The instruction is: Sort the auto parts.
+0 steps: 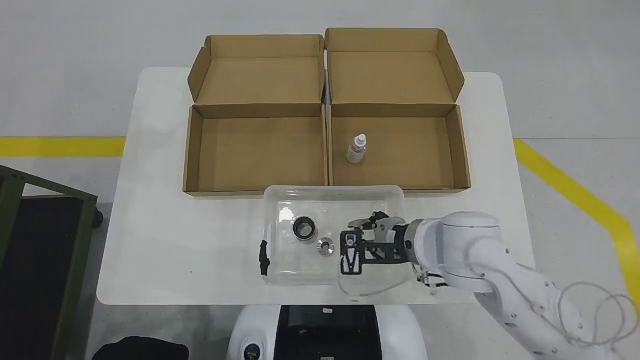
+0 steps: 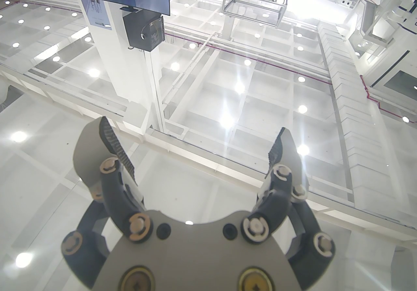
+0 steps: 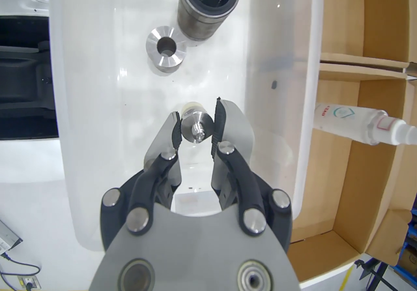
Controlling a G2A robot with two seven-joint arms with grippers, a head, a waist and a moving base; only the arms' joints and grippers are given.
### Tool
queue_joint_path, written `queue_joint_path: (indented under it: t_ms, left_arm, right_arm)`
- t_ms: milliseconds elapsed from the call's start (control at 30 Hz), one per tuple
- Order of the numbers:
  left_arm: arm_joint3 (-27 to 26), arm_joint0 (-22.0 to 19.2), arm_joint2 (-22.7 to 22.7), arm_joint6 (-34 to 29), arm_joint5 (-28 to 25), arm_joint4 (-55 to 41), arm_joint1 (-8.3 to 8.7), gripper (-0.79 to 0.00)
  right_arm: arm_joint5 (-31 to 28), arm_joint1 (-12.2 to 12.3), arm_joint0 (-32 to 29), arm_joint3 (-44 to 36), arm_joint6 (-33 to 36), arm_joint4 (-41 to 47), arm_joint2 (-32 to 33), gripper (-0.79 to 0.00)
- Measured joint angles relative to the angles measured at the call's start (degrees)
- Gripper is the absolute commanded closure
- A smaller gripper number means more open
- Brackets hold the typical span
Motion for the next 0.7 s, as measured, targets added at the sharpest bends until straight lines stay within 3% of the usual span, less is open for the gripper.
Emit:
queue_joint_path:
  t_ms: [133, 400, 700]
  left_arm:
    - [0.0, 0.0, 0.0, 0.0, 0.0, 0.0, 0.00, -0.785]
    - [0.0, 0.0, 0.0, 0.0, 0.0, 0.0, 0.00, -0.785]
    - [0.0, 0.0, 0.0, 0.0, 0.0, 0.0, 0.00, -0.785]
  right_arm:
    - [2.5, -0.2, 0.4, -0.5, -4.2, 0.8, 0.7, 0.000]
    - [10.3, -1.3, 0.6, -0.1, -20.7, 2.5, 1.5, 0.000]
    - [19.3, -2.8, 2.5, 0.6, -27.7, 6.6, 1.5, 0.000]
